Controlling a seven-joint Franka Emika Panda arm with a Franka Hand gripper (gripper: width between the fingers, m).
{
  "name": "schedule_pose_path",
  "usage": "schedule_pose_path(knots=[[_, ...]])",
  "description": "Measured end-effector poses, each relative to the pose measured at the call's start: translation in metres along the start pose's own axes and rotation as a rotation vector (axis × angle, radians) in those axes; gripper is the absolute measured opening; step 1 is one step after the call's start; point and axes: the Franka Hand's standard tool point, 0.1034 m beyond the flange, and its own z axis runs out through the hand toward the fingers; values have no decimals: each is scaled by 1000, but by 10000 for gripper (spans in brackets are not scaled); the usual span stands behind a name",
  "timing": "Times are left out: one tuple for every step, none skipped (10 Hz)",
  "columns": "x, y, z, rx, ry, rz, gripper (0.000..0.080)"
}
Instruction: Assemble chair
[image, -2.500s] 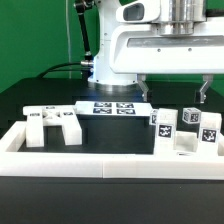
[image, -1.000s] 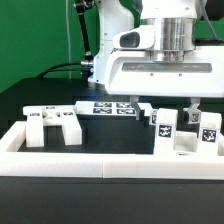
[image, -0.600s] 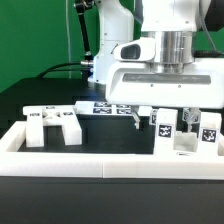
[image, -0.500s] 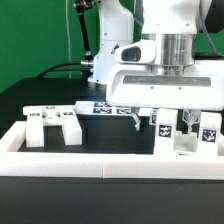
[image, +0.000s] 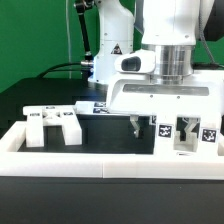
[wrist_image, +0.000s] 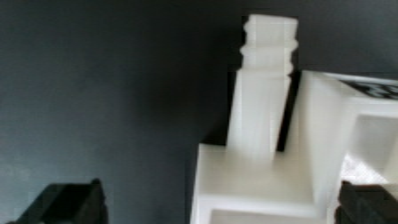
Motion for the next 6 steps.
schedule_pose_path(knots=[[0,0,0,0,-1,0,649],[-1,1,2,-1,-3,0,649],[-2,1,3,-2,-5,0,649],[-2,1,3,-2,-6,0,500],[-2,1,3,-2,-6,0,500],[-2,1,3,-3,-6,0,323]])
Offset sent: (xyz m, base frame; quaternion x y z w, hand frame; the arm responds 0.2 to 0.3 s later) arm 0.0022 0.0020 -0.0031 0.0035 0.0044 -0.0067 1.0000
